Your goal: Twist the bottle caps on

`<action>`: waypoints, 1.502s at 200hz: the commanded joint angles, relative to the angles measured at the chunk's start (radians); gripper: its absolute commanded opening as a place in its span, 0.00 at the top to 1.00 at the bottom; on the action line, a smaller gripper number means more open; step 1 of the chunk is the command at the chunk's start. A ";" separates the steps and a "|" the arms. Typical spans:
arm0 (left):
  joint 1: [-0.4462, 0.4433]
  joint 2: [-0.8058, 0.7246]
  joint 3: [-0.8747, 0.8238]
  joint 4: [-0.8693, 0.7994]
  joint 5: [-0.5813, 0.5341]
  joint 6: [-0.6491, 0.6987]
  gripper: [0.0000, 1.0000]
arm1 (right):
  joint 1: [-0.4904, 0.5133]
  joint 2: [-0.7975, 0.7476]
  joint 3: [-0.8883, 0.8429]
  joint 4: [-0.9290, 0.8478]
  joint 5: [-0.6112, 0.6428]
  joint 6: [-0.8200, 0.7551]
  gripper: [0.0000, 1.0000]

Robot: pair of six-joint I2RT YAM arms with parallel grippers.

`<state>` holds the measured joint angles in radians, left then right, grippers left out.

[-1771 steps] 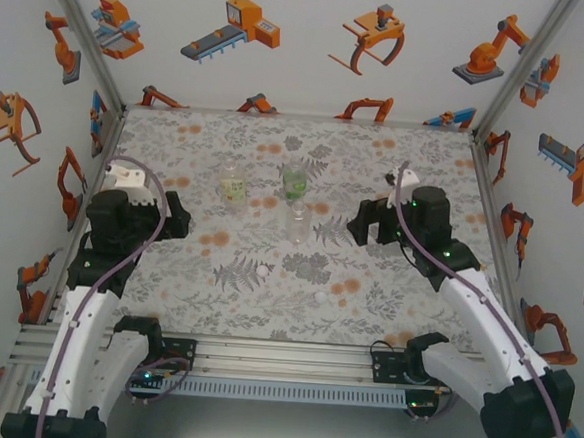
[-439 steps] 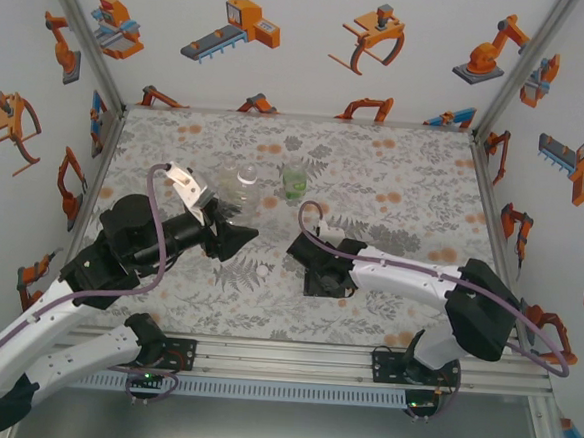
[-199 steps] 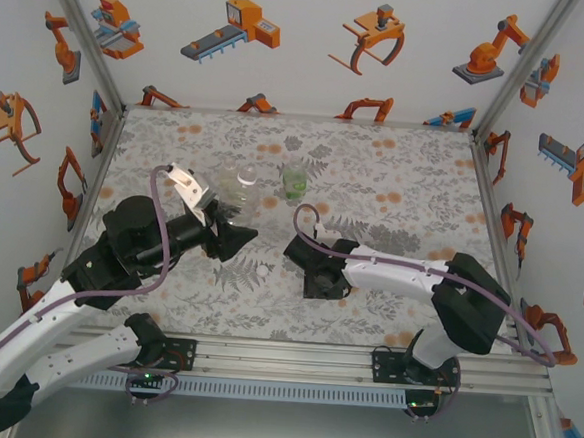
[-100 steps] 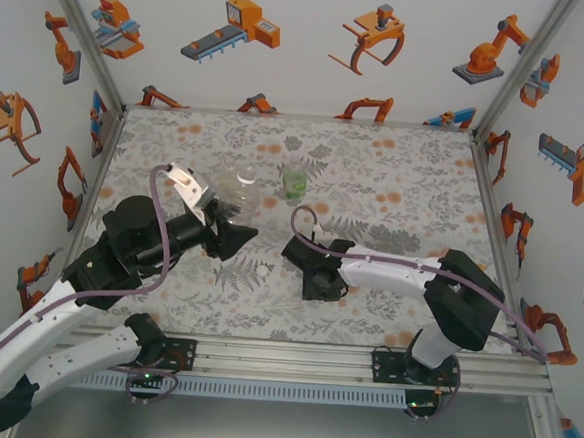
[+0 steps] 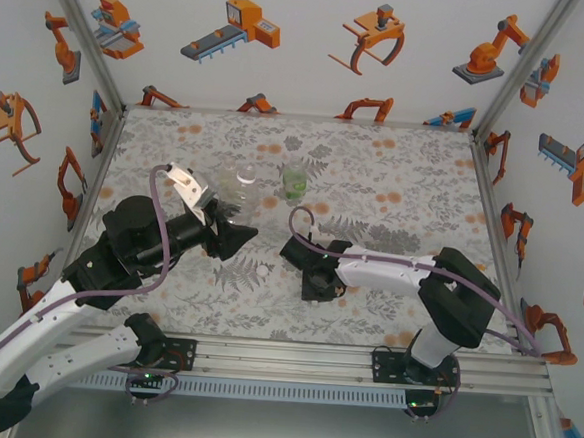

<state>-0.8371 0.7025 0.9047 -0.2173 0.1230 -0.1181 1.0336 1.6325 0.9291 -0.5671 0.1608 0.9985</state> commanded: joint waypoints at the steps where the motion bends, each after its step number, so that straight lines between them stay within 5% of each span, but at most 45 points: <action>1: 0.004 -0.012 -0.008 0.035 -0.003 -0.015 0.99 | -0.006 0.016 -0.015 0.010 -0.018 0.006 0.71; 37: 0.004 -0.015 -0.004 0.035 -0.005 -0.017 0.99 | -0.013 -0.015 -0.042 0.057 -0.040 -0.009 0.79; 68: 0.004 -0.009 0.003 0.036 -0.002 -0.021 0.99 | -0.049 -0.092 -0.162 0.277 -0.157 -0.039 0.80; 150: 0.004 0.030 0.028 0.055 0.011 -0.040 0.99 | -0.312 -0.256 -0.565 0.626 -0.362 0.063 0.71; 227: 0.004 0.034 0.026 0.067 -0.002 -0.048 0.99 | -0.369 -0.324 -0.512 0.362 -0.309 -0.046 0.60; 300: 0.006 -0.009 -0.012 0.046 -0.058 -0.060 0.99 | -0.242 -0.314 -0.181 0.008 -0.060 -0.095 0.55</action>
<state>-0.8371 0.7231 0.9047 -0.1944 0.0917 -0.1577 0.7433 1.3018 0.6273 -0.3511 -0.0566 0.9497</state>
